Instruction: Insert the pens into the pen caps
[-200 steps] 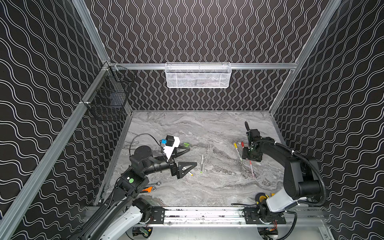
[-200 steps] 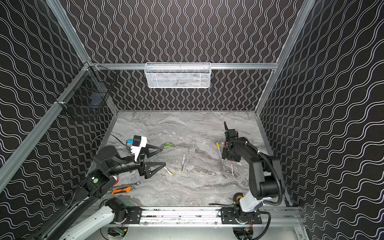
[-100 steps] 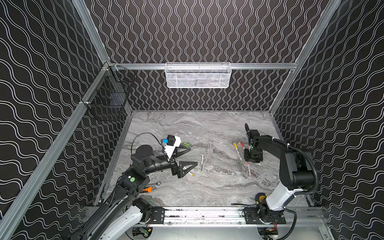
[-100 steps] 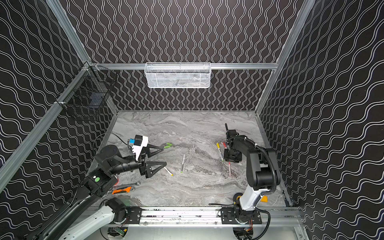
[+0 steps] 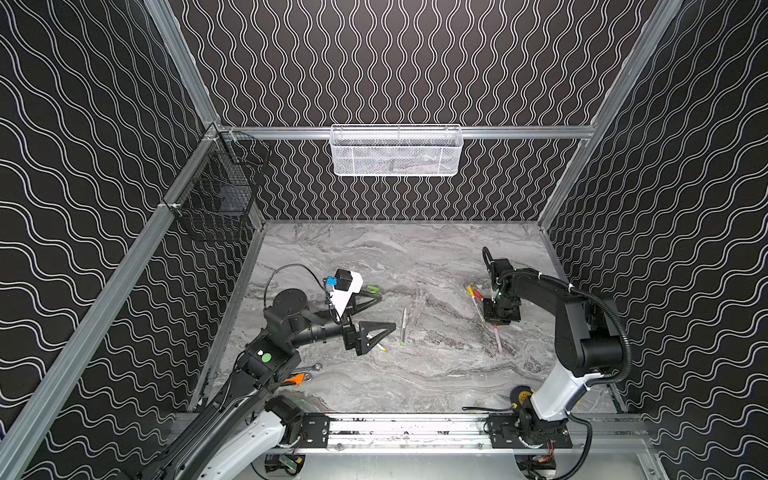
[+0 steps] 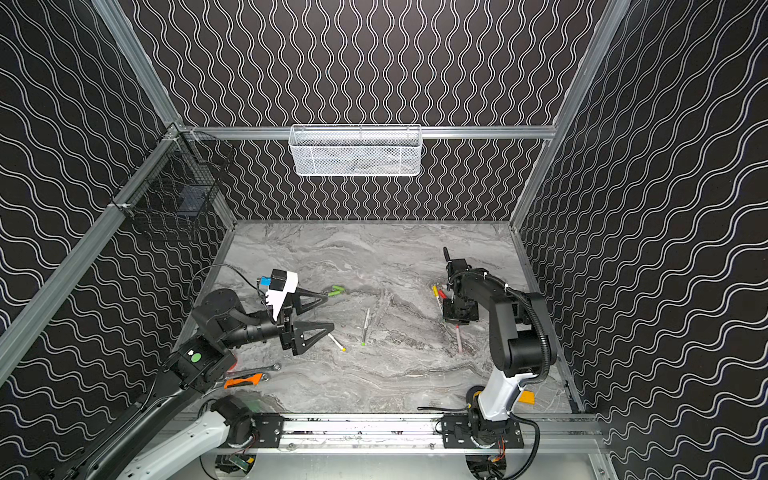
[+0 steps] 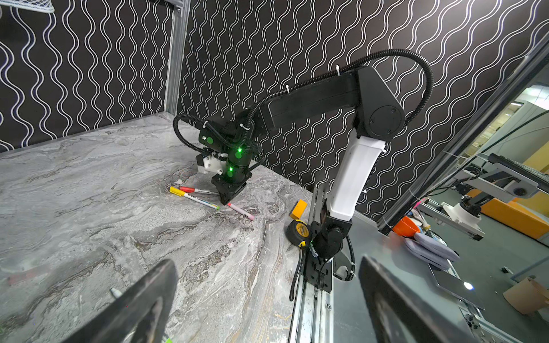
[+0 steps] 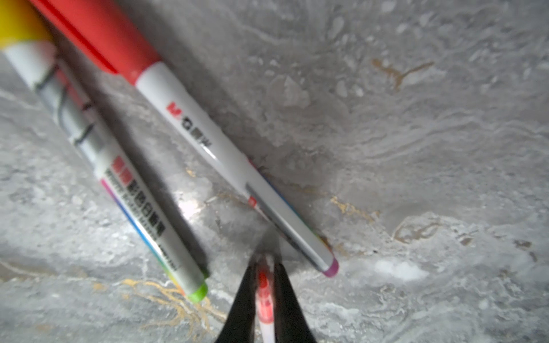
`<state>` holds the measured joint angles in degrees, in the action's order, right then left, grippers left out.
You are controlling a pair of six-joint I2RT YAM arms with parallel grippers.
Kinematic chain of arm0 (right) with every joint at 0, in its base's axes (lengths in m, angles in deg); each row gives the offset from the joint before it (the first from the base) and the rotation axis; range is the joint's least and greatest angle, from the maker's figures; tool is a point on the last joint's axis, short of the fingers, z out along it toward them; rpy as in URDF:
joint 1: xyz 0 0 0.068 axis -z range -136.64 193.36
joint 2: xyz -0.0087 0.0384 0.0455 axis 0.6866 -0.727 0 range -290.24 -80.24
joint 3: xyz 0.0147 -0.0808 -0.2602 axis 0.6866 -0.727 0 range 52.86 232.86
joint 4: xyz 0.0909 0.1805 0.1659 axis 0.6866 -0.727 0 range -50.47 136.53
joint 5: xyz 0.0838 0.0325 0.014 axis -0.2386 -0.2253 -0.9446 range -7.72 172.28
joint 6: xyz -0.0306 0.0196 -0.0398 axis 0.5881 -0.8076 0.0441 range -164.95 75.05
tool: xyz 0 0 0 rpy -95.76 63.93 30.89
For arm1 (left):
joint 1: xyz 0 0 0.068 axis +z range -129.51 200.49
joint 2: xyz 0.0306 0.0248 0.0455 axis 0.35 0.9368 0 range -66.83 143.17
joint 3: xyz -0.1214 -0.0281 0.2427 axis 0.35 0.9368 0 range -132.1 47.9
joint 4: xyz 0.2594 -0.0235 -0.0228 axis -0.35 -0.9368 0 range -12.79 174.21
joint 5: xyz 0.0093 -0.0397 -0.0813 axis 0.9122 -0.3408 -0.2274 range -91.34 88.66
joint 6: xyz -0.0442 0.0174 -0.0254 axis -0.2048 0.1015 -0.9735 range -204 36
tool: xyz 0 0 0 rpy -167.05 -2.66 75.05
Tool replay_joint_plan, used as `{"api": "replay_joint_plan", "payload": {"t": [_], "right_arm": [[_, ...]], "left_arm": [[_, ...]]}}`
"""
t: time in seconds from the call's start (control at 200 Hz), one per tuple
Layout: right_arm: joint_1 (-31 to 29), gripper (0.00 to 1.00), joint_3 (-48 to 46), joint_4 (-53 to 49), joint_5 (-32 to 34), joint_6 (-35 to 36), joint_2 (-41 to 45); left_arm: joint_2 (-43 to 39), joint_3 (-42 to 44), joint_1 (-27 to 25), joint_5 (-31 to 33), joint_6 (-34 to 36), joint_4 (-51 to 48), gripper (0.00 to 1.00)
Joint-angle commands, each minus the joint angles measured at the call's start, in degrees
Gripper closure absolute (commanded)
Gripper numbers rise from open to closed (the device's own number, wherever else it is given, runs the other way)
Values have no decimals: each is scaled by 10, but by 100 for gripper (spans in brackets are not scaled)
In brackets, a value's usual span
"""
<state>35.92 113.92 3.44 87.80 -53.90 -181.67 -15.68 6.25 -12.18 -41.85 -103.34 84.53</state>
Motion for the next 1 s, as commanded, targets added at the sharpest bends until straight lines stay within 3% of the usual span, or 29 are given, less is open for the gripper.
{"api": "replay_joint_plan", "payload": {"t": [0.0, 0.45, 0.771, 0.881, 0.996], "right_arm": [[-6, 90, -6, -16, -14, 3, 0], [-6, 97, 44, -2, -35, 15, 25], [-7, 98, 170, 6, -12, 48, -69], [-10, 93, 211, -2, -18, 55, -116], [-9, 79, 228, 3, -25, 55, -122]], "left_arm": [[3, -2, 0, 3, -1, 18, 1], [3, 1, 4, 10, -1, 19, 2], [-6, -5, 9, 26, 10, 0, 1], [-8, -7, 11, 34, 17, -9, 1], [-2, -6, 16, 33, 16, -4, 1]]}}
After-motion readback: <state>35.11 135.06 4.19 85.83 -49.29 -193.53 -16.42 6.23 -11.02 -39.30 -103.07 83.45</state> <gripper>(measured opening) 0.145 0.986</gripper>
